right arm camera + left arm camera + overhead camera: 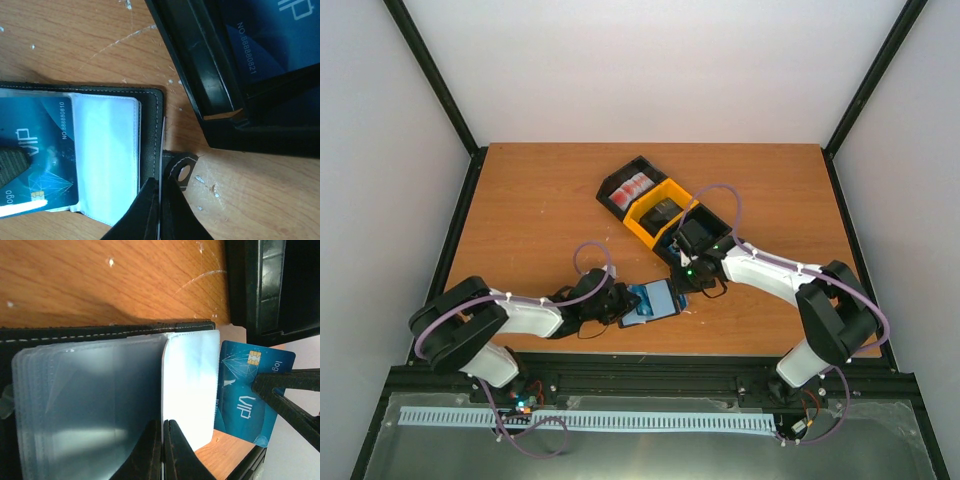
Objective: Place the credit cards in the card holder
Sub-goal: Insert the credit card into the card holder.
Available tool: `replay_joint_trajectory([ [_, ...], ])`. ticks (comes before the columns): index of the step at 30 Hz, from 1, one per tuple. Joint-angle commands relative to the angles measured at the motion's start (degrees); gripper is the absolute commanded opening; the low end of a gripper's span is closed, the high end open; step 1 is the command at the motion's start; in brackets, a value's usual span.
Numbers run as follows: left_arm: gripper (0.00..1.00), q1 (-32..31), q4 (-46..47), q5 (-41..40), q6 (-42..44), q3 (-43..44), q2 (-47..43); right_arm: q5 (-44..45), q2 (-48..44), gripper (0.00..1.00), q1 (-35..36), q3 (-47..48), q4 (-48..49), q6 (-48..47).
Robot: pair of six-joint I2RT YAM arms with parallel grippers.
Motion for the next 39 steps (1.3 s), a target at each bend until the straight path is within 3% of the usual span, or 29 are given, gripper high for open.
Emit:
replay_joint_trajectory([
  [1,0.00,-0.79,5.63,1.84,-2.00,-0.84,2.86,0.35,0.87,0.03,0.42,-0.18,1.61,-0.49],
  [27,0.02,-1.06,17.98,4.21,-5.13,-3.22,8.19,-1.43,0.79,0.03,0.46,-0.71,1.07,-0.29],
  [39,0.04,-1.06,17.35,0.74,-5.30,-2.96,7.76,-1.99,-1.67,0.03,0.50,-0.32,0.44,-0.22],
])
